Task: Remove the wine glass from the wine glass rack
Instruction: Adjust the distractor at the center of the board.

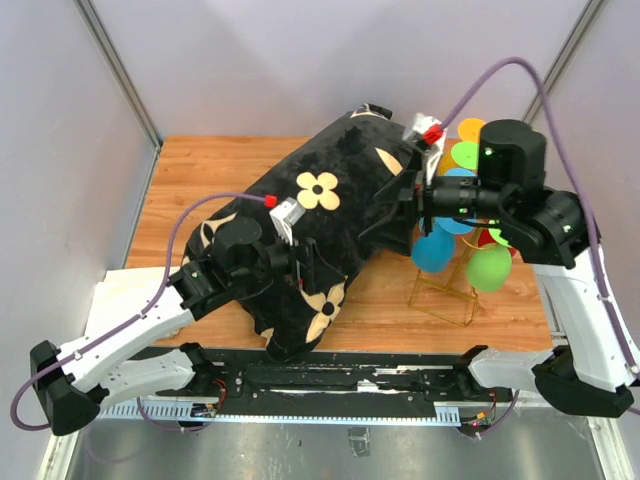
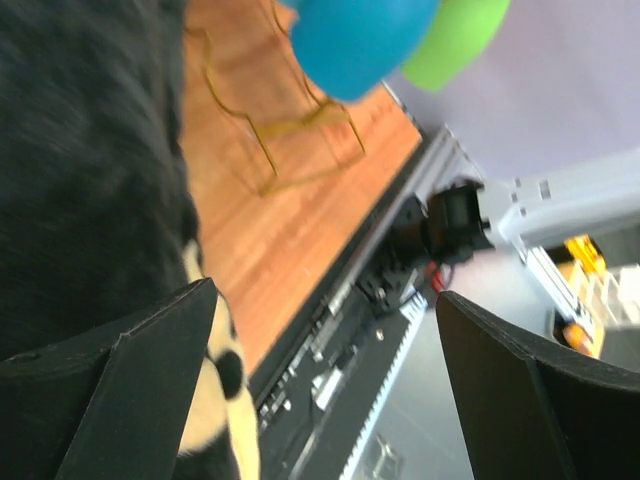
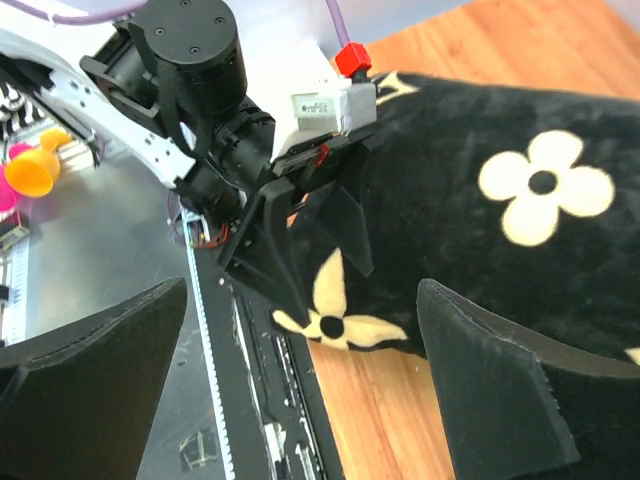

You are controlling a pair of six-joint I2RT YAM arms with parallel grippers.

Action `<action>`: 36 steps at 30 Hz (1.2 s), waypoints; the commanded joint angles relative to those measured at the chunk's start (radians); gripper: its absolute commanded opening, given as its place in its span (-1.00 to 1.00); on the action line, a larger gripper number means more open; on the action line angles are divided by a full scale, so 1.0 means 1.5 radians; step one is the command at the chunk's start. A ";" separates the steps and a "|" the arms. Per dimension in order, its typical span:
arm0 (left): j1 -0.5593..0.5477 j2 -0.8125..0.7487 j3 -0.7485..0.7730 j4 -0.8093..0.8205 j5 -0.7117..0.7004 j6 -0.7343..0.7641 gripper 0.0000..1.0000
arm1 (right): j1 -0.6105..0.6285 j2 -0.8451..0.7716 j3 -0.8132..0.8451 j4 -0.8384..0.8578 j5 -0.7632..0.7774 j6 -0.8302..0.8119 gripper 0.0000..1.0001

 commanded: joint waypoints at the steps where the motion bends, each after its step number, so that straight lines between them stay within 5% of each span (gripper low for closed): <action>1: -0.052 -0.032 -0.046 -0.010 0.048 -0.026 0.92 | 0.082 0.004 -0.025 -0.036 0.085 -0.014 0.97; 3: -0.062 -0.043 -0.076 -0.028 0.027 -0.039 0.93 | 0.110 -0.008 -0.078 -0.021 0.130 -0.018 0.97; 7: -0.069 -0.046 -0.108 -0.129 -0.173 -0.099 0.98 | 0.134 -0.064 -0.209 0.045 0.171 -0.012 0.97; 14: -0.050 -0.021 -0.102 -0.160 -0.385 -0.151 0.99 | 0.162 -0.112 -0.326 0.067 0.155 -0.004 0.97; 30: 0.169 0.096 0.040 -0.105 -0.342 -0.027 0.99 | 0.338 -0.083 -0.486 0.093 0.315 -0.011 0.97; 36: 0.173 0.066 0.029 -0.108 -0.300 -0.028 0.99 | 0.351 0.012 -0.502 0.095 0.516 -0.006 0.97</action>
